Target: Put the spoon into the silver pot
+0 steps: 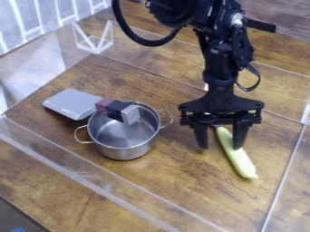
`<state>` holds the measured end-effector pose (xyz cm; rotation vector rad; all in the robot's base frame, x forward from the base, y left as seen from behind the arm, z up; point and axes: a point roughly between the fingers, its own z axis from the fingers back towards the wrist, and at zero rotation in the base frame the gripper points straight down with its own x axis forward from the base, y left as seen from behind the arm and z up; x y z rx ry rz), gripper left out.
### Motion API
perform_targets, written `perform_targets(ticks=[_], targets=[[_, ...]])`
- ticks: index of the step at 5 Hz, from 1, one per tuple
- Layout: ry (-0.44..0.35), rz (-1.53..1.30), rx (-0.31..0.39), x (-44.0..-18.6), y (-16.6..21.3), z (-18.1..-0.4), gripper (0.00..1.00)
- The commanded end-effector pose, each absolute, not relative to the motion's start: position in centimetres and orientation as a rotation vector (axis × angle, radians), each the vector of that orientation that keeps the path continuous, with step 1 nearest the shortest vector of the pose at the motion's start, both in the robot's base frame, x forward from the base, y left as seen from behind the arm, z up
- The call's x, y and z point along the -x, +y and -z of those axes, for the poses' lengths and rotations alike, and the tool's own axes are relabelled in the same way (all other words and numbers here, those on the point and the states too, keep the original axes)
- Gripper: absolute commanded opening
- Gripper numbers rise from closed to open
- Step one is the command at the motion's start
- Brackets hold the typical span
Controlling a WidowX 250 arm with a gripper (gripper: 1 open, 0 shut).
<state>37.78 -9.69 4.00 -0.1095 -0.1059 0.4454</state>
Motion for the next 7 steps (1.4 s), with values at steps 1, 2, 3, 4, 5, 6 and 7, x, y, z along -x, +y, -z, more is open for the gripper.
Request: perform_targets(ticks=[1,2,3,4,5,6,7], targets=[[-0.125,-0.408,0.115,-37.7,-8.7,-5.4,0.00],[-0.111,-0.419,0.106,-37.9,-9.6,-5.3,0.00],[-0.098,-0.428,0.093,-38.2,-10.5,-5.0,0.00],[-0.087,-0.340,0.089,-38.3,-10.8,-4.9,0.00],[-0.074,-0.250,0.085,-38.3,-11.0,-4.7,0.00],[-0.083,-0.201,0.082,-38.8,-10.1,-7.3,0.00],[-0.095,-0.202,0.077,-38.8,-10.6,-9.6,0.00]])
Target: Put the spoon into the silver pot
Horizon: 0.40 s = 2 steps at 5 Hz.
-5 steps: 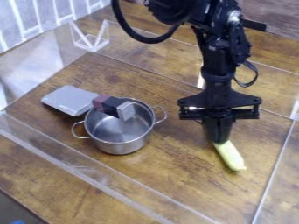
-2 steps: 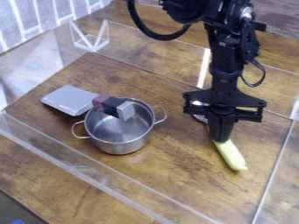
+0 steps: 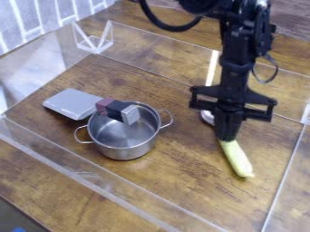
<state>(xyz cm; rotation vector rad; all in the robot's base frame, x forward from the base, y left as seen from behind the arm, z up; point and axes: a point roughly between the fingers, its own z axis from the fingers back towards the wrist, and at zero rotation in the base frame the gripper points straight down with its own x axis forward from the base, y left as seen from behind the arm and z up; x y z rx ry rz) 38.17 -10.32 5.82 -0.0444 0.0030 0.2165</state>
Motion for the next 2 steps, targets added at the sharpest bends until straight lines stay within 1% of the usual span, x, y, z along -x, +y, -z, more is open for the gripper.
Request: perform_targets(ticks=[1,2], targets=[[-0.121,-0.200,0.082,-39.0,-10.9,-12.9,0.00],[-0.145,-0.219,0.095,-39.8,-9.7,-15.8,0.00]])
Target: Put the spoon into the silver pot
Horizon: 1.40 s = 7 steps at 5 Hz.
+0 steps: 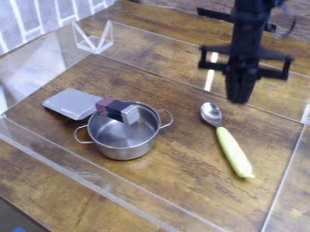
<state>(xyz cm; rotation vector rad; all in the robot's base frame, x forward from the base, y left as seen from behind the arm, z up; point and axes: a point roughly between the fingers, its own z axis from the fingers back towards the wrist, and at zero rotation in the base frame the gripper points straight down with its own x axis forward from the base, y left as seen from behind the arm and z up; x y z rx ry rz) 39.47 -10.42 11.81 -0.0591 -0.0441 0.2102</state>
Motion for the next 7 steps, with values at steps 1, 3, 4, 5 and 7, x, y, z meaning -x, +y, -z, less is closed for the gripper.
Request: perform_targets(ticks=[1,3,4,5,7], targets=[[-0.136,-0.257,0.087,-40.0,-9.6,-14.1,1.00],[-0.104,-0.329,0.055,-39.2,-9.1,-12.4,1.00],[-0.092,-0.397,0.039,-39.0,-9.7,-11.2,1.00],[-0.080,-0.465,0.027,-38.8,-10.3,-9.8,1.00],[-0.062,-0.559,0.019,-37.5,-10.7,-6.6,1.00]])
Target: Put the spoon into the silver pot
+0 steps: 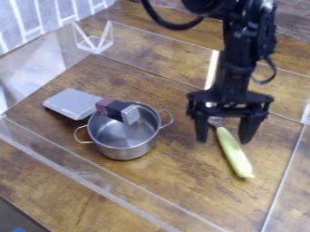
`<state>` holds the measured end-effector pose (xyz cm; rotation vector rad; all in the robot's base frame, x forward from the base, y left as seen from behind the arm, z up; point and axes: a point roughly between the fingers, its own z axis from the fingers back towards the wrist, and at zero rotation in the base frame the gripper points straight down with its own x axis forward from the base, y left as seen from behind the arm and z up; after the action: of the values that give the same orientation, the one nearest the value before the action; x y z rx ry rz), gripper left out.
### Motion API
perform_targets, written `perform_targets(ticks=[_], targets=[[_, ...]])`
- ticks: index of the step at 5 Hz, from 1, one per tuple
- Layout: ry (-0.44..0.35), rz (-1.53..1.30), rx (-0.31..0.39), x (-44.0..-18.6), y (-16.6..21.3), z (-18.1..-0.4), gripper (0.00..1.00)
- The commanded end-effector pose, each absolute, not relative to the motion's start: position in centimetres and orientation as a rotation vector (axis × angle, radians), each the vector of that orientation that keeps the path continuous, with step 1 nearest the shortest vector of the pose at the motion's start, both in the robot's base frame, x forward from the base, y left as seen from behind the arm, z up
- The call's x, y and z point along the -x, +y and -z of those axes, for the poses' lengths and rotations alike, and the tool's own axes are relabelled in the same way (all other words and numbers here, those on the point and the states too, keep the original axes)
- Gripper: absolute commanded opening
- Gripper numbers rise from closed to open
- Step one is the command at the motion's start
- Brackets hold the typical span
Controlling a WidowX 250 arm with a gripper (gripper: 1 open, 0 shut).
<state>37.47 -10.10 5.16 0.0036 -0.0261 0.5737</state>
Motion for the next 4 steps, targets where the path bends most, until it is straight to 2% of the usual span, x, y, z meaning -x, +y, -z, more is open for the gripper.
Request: perform_targets(ticks=[1,2,3,4], targets=[[-0.055,-0.543,0.025,-37.9,-11.0,-5.3,1.00],[-0.050,-0.523,0.028,-38.2,-11.3,-4.4,0.00],[-0.052,-0.517,0.026,-38.8,-11.5,-4.5,0.00],[-0.042,-0.480,0.014,-39.1,-11.7,-5.3,0.00]])
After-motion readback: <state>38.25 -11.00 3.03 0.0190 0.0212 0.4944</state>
